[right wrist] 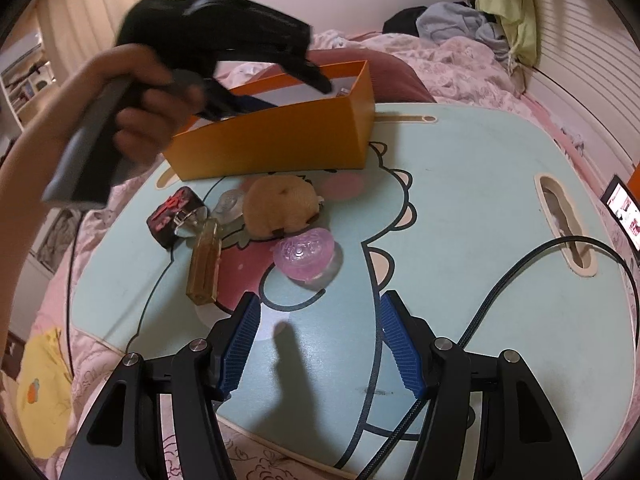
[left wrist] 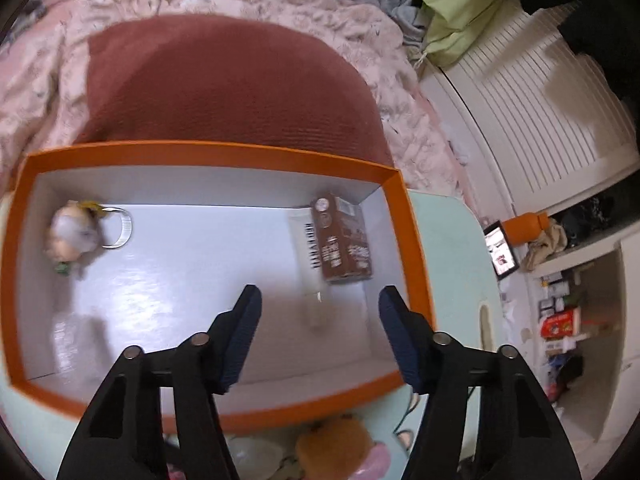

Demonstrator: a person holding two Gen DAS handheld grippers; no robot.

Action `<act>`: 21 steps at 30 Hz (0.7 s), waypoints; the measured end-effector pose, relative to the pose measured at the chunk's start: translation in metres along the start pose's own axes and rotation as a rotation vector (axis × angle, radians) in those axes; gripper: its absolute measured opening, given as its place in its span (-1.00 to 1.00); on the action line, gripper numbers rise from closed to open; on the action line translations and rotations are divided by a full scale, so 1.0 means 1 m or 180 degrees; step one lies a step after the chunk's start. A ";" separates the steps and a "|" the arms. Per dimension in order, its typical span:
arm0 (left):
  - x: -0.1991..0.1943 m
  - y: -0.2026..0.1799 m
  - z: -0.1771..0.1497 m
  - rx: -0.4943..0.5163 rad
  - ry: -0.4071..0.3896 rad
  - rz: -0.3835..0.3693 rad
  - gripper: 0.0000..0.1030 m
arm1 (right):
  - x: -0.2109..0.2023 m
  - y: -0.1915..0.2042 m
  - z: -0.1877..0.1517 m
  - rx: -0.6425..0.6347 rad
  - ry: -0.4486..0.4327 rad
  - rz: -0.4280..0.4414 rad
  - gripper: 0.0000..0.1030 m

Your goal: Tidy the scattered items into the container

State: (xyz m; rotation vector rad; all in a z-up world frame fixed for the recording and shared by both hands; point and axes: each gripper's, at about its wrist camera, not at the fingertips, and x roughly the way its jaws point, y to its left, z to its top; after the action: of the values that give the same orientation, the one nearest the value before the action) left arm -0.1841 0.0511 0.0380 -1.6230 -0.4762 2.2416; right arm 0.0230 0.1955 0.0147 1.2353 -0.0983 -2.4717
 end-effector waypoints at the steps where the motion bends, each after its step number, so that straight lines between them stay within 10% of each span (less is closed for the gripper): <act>1: 0.004 0.000 0.002 -0.0077 0.0015 -0.0079 0.19 | 0.000 0.000 0.000 0.0000 0.0000 0.0000 0.20; 12: 0.020 0.005 0.015 -0.0496 0.0051 -0.0598 -0.48 | 0.000 0.000 0.000 -0.0003 0.0001 -0.0005 0.24; 21: 0.029 0.011 0.012 -0.0701 0.0030 -0.0590 -0.30 | 0.000 0.000 0.000 -0.0023 0.0013 -0.0028 0.26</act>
State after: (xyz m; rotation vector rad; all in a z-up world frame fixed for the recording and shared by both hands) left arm -0.2051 0.0537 0.0120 -1.6164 -0.8603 2.1040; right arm 0.0233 0.1954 0.0144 1.2404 -0.0832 -2.4747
